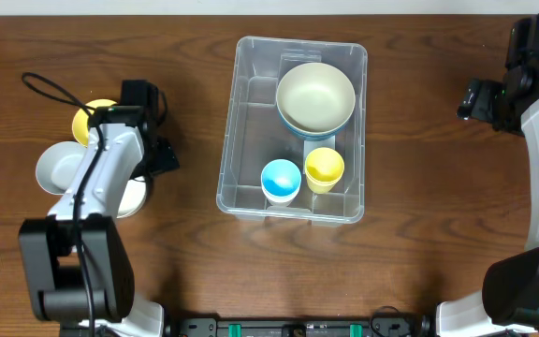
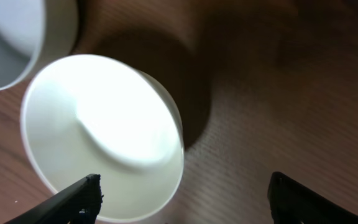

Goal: Pack container
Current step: 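Lower left gripper onto the white bowl rim and grasp it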

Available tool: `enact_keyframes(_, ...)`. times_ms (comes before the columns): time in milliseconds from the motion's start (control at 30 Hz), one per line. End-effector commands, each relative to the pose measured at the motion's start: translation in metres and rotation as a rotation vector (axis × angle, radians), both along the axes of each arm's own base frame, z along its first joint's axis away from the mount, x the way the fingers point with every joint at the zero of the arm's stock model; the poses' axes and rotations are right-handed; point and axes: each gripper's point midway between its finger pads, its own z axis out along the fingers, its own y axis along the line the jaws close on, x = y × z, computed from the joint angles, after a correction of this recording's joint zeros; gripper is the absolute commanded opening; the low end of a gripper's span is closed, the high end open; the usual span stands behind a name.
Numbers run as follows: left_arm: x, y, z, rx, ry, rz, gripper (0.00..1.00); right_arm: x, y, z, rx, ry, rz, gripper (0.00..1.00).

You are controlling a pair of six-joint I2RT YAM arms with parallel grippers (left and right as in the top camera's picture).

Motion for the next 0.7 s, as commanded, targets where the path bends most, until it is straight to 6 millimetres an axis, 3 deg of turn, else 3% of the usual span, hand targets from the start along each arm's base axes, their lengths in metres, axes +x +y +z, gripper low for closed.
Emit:
enact_keyframes(0,-0.001,0.002,-0.013,0.0,0.028,0.004,0.84,0.0,-0.002,0.01,0.0,-0.034,-0.019,0.99)
enact_keyframes(667,0.008,0.007,-0.029,-0.003,0.0,0.019,0.71,0.0,-0.002,0.01,0.0,-0.034,-0.019,0.99)
